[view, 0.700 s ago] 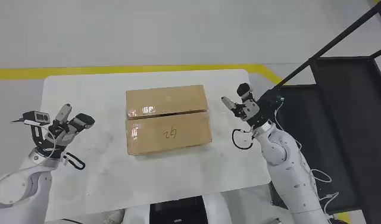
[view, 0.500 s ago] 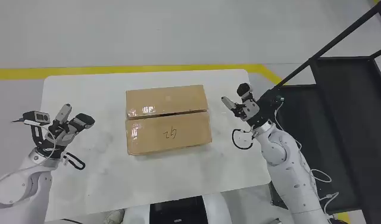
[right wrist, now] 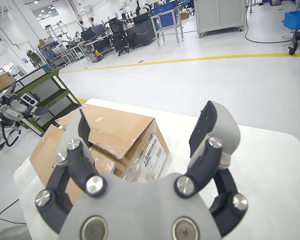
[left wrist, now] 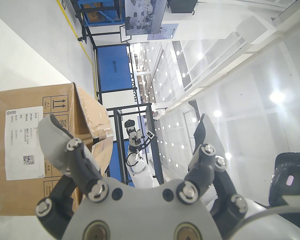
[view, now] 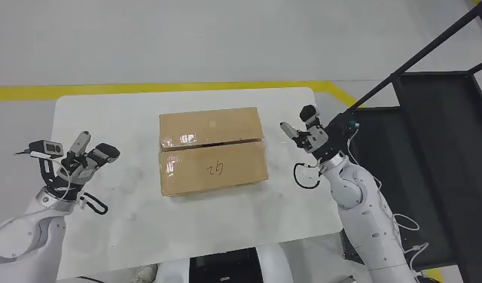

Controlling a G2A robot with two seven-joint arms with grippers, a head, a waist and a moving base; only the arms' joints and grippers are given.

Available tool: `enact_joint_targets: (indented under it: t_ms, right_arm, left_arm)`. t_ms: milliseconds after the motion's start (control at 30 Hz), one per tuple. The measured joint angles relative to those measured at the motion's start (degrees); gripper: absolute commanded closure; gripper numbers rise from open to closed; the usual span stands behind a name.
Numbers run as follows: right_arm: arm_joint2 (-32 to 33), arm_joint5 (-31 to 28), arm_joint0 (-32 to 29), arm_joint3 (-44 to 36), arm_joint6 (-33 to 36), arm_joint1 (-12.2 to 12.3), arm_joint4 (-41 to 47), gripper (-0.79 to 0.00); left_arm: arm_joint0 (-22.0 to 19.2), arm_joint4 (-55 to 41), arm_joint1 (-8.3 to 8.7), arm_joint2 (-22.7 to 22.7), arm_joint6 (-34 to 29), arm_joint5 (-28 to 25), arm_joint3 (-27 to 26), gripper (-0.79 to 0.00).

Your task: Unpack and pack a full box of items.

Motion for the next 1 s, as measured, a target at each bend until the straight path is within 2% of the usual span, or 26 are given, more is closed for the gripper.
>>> enact_joint_targets:
  t_ms: [133,200,400,533,667,733,833,900,1000]
  right_arm:
    - [-0.5,-0.6,0.0,-0.1,0.7,0.0,0.6,-0.785]
    - [-1.6,-3.3,0.3,0.2,3.8,0.1,3.6,-0.785]
    - [-1.8,-12.5,2.9,3.9,24.4,1.6,20.5,-0.785]
    - [-0.3,-14.1,5.3,6.2,40.5,3.4,32.4,-0.785]
    - [-2.7,-18.0,7.1,6.9,59.0,5.6,47.1,-0.785]
    - [-5.5,-16.0,7.8,4.6,65.1,7.8,53.2,-0.785]
    - [-7.6,-9.4,8.8,4.1,67.5,11.1,56.7,-0.785]
    - [-8.4,-7.9,10.0,5.0,68.4,12.6,58.9,-0.785]
    - [-10.2,-6.6,12.1,6.4,69.8,14.5,62.7,-0.785]
  left_arm:
    - [0.0,0.0,0.00,0.0,0.0,0.0,0.0,-0.785]
    - [0.0,0.1,-0.01,0.0,0.2,0.1,-0.1,-0.785]
    - [0.1,5.4,0.28,-1.6,-2.0,0.0,0.4,-0.785]
    - [0.1,13.2,0.68,-3.9,-3.0,-4.0,0.5,-0.785]
    - [0.7,16.6,1.02,-4.5,-7.3,-7.8,-0.3,-0.785]
    - [0.3,17.2,1.29,-5.2,-10.1,-8.9,0.1,-0.785]
    - [-0.5,19.8,1.41,-5.0,-10.7,-10.1,0.4,-0.785]
    - [-1.1,17.2,1.44,-4.0,-12.7,-9.9,0.4,-0.785]
    - [-2.3,12.3,2.05,-3.4,-21.5,-8.1,0.9,-0.785]
